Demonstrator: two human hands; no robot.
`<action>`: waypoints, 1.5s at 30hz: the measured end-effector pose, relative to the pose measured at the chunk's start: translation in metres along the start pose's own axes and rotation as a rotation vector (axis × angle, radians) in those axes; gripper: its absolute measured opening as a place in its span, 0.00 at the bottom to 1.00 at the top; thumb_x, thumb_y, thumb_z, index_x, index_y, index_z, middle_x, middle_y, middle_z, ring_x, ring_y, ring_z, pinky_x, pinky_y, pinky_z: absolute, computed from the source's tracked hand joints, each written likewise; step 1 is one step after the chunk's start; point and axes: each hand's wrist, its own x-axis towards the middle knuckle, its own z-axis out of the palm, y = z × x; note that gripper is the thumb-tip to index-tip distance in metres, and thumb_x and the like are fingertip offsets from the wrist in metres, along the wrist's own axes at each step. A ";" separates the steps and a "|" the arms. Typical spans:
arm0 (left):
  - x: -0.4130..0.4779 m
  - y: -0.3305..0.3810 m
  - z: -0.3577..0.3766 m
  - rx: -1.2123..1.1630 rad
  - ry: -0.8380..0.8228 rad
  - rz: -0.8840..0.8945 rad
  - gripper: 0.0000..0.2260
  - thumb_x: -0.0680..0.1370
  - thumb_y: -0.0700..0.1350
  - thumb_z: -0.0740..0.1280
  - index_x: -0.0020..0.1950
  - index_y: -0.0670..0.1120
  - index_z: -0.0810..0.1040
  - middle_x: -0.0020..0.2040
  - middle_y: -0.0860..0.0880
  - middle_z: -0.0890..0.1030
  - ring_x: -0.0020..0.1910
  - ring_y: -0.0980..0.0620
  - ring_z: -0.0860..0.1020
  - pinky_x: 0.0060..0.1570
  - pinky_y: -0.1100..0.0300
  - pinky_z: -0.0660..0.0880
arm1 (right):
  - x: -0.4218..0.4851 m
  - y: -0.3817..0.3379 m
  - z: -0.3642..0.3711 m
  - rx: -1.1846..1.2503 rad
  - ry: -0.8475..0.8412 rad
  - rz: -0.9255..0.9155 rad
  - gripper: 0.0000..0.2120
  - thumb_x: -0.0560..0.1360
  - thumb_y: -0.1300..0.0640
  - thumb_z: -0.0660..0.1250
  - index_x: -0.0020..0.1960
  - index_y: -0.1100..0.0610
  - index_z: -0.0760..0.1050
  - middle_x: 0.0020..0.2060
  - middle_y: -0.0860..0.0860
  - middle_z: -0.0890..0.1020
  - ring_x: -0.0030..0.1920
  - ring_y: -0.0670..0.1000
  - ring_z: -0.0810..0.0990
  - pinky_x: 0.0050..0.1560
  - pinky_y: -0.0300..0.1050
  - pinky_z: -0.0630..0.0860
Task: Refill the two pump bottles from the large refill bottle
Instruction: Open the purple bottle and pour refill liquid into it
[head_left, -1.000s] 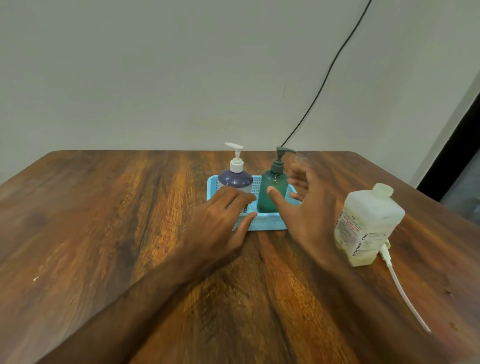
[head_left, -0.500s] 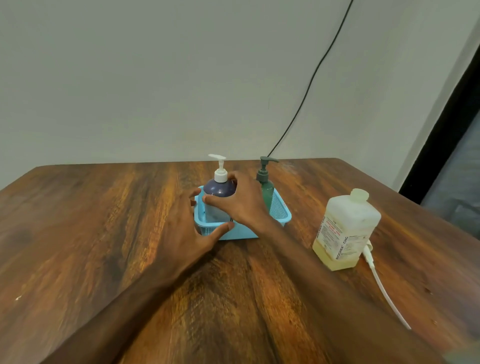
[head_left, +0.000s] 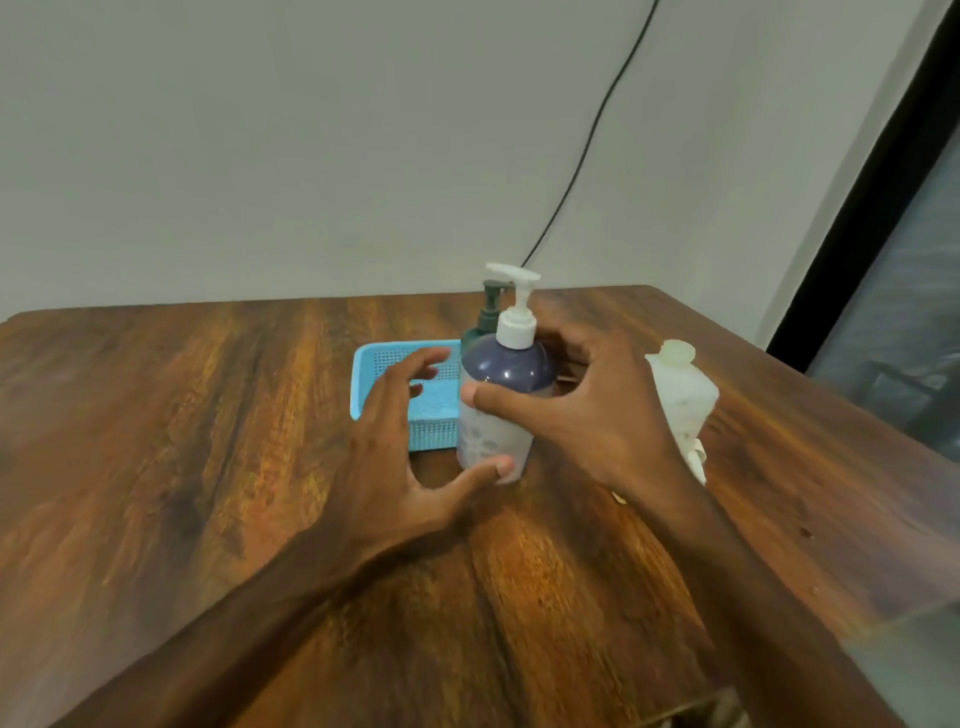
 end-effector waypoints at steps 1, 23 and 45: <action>-0.004 0.007 0.007 -0.029 -0.022 0.027 0.45 0.65 0.63 0.78 0.77 0.52 0.64 0.69 0.62 0.70 0.64 0.78 0.66 0.61 0.84 0.58 | -0.010 0.005 -0.003 -0.008 -0.011 0.010 0.31 0.62 0.39 0.81 0.60 0.39 0.72 0.53 0.34 0.77 0.50 0.33 0.77 0.46 0.26 0.73; 0.009 0.025 0.032 -0.242 -0.266 0.096 0.34 0.65 0.56 0.82 0.67 0.62 0.71 0.59 0.71 0.79 0.60 0.67 0.79 0.56 0.71 0.76 | -0.027 0.032 -0.005 0.089 0.153 0.076 0.19 0.66 0.47 0.82 0.52 0.53 0.83 0.47 0.43 0.85 0.47 0.37 0.82 0.43 0.33 0.81; 0.028 0.009 0.017 -0.484 -0.648 -0.015 0.32 0.70 0.36 0.79 0.68 0.57 0.72 0.63 0.63 0.81 0.64 0.59 0.80 0.57 0.66 0.77 | -0.031 0.028 -0.017 0.035 -0.005 -0.017 0.23 0.68 0.47 0.80 0.60 0.48 0.79 0.50 0.40 0.82 0.52 0.41 0.81 0.47 0.34 0.80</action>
